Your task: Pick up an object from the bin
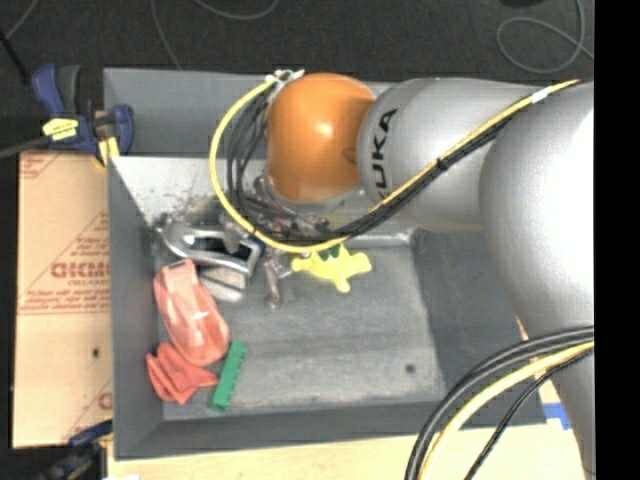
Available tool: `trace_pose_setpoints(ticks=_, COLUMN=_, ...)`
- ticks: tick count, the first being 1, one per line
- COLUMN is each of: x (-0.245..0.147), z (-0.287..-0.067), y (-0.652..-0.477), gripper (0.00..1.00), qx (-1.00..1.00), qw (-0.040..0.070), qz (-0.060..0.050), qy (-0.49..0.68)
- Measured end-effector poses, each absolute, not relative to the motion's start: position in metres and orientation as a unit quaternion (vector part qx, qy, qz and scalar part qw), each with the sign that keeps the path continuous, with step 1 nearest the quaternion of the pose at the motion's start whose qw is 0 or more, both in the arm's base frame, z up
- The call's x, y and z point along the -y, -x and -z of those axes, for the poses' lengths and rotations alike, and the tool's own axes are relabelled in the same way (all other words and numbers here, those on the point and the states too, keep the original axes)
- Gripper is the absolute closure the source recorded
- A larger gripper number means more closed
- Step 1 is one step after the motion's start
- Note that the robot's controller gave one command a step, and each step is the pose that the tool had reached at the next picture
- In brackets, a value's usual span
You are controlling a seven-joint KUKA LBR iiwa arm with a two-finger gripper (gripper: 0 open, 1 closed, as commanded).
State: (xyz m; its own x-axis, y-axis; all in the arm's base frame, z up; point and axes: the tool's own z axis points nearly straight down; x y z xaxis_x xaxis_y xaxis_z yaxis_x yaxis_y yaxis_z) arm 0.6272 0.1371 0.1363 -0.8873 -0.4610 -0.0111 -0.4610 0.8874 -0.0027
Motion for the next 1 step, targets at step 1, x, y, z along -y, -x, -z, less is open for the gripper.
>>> trace_pose_setpoints(ticks=1, x=-0.1494, z=-0.1276, y=-0.6369, gripper=0.0, qx=-0.966, qw=0.007, qz=0.001, qy=0.258)
